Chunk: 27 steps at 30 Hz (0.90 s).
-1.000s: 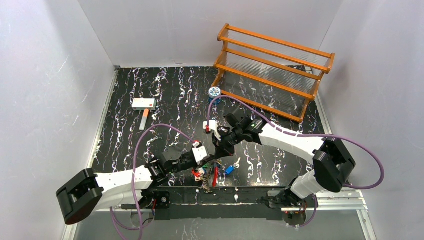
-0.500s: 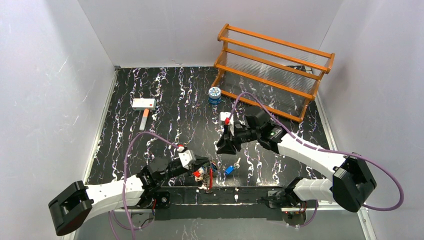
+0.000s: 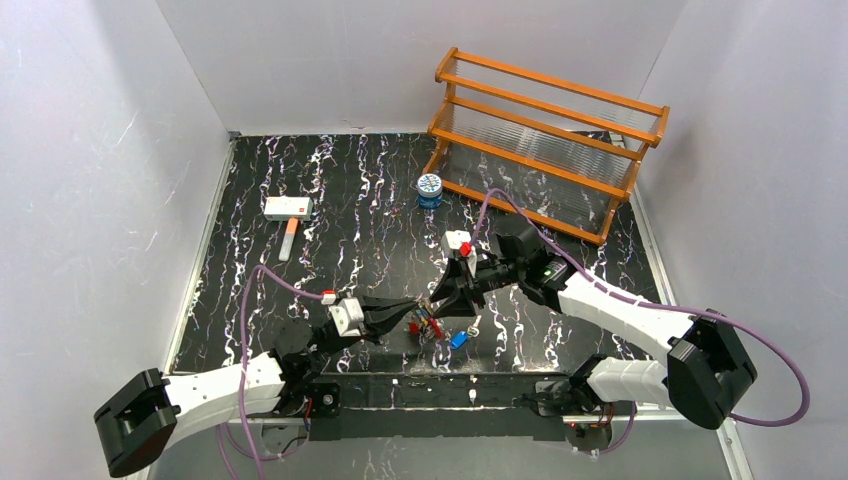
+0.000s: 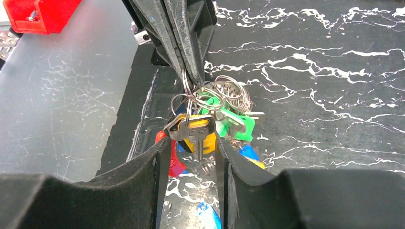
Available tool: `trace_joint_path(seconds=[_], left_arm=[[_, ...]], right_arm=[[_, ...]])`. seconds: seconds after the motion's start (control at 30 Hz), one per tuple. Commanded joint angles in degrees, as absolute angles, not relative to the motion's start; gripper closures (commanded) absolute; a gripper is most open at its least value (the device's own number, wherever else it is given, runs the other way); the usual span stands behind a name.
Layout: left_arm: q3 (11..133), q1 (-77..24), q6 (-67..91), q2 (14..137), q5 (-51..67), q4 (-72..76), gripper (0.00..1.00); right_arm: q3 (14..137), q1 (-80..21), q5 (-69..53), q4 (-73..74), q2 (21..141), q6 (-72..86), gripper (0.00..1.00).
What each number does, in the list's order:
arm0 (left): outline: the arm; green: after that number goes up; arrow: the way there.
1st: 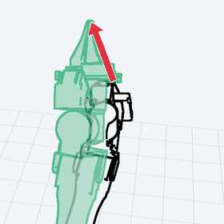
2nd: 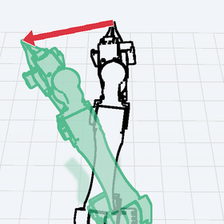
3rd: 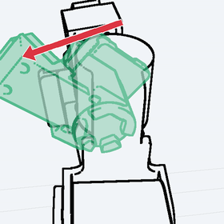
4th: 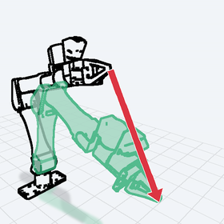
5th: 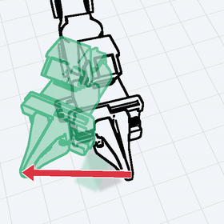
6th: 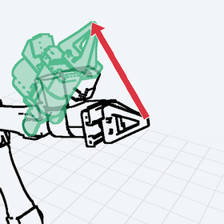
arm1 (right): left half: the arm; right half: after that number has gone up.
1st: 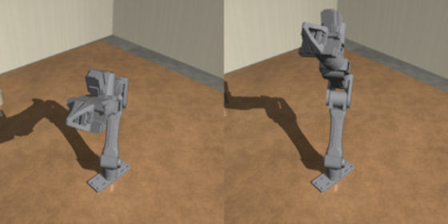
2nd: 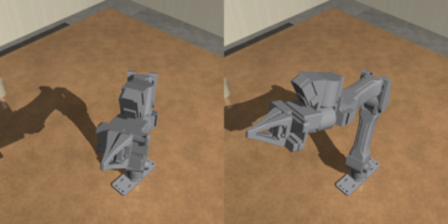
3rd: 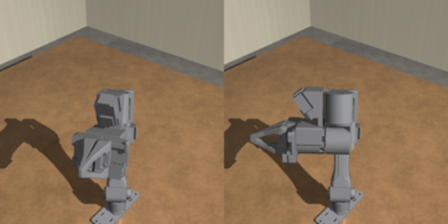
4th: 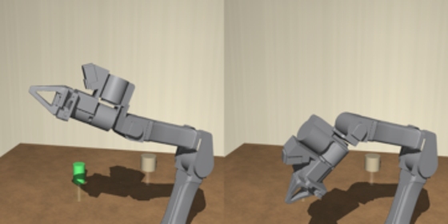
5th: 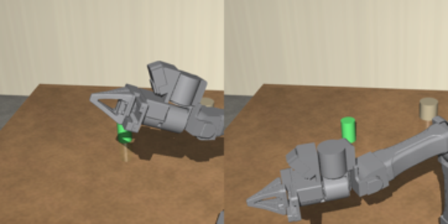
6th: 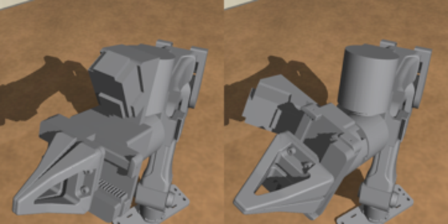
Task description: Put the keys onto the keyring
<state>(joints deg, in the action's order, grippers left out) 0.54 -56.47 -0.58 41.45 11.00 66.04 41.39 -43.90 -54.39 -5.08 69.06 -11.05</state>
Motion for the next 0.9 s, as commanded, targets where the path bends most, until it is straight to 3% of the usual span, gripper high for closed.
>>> trace_joint_path(seconds=[0.0,0.6,0.87], left_arm=[[-5.66,-56.66,-0.38,41.09,10.25,72.41,1.00],[-5.04,-56.69,-0.37,43.17,9.59,72.42,1.00],[-4.67,-56.64,-0.42,43.26,9.61,72.42,1.00]], right_arm=[[41.54,-43.86,-57.38,-10.23,68.07,-8.71,0.50],[42.34,-43.88,-52.16,-9.74,64.41,-5.12,0.46],[43.01,-43.86,-52.28,-10.02,66.49,-3.18,0.63]])
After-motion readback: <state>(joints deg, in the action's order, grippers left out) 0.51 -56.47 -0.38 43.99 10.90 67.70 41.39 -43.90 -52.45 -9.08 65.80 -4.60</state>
